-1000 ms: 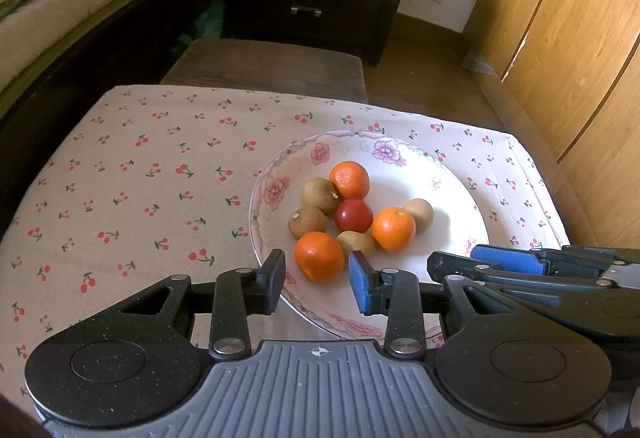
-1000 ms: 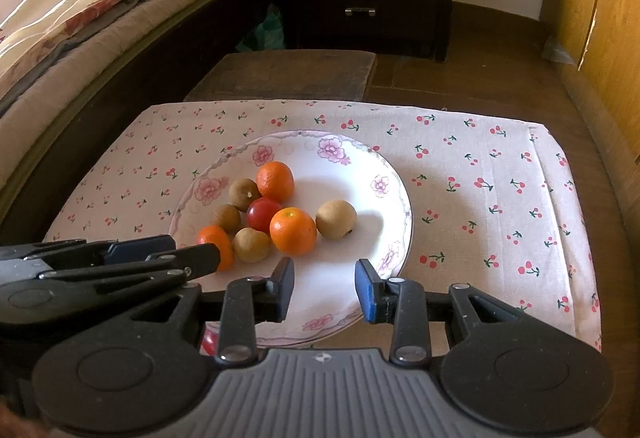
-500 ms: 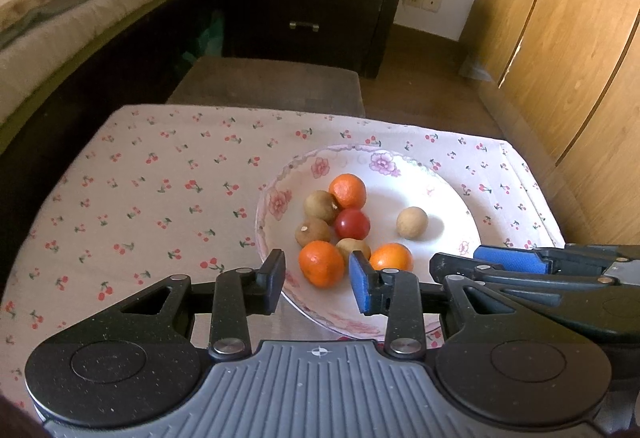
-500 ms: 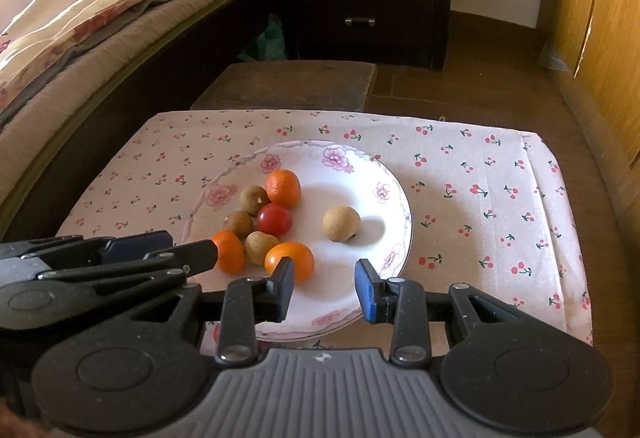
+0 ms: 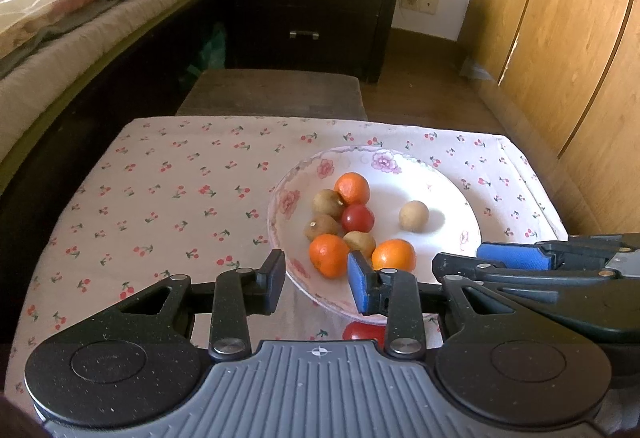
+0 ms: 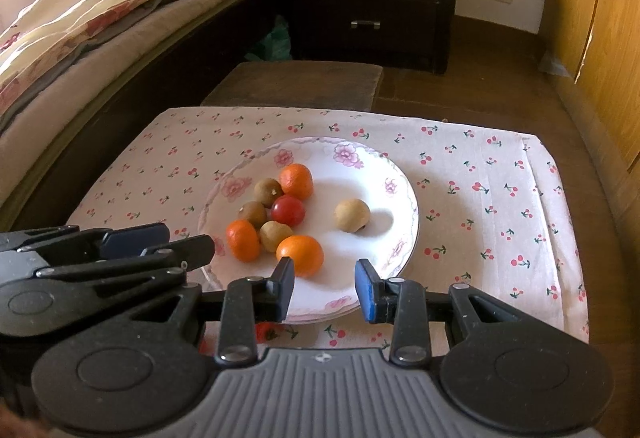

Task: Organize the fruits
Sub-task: 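Open the left tool to drop its mandarin into the plate, then grasp a red tomato with the right tool while the left tool approaches another tomato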

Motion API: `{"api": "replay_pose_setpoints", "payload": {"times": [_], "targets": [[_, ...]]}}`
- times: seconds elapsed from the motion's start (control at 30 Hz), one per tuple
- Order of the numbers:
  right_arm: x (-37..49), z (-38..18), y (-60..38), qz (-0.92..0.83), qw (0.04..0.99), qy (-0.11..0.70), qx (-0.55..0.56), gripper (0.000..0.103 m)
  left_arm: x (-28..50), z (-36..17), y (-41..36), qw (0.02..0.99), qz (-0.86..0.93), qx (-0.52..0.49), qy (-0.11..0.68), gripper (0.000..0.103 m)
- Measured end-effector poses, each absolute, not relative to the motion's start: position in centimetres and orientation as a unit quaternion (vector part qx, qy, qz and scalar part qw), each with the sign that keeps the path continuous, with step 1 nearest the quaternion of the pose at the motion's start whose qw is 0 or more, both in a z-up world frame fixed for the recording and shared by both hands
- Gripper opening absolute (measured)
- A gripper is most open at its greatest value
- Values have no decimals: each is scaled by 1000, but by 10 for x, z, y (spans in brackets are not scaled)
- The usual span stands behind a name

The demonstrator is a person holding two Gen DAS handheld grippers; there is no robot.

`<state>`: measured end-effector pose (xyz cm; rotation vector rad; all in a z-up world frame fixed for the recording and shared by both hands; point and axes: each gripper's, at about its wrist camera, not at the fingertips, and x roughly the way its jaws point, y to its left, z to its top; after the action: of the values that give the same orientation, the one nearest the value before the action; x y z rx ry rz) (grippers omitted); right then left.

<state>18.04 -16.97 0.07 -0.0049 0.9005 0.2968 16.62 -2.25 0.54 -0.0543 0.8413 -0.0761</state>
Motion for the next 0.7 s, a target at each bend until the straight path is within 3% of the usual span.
{"api": "replay_pose_setpoints", "payload": {"times": [0.7], "targets": [[153,-1,-156,161,881,445,3,35,138,5,-8,905,-34,-32,423,38]]}}
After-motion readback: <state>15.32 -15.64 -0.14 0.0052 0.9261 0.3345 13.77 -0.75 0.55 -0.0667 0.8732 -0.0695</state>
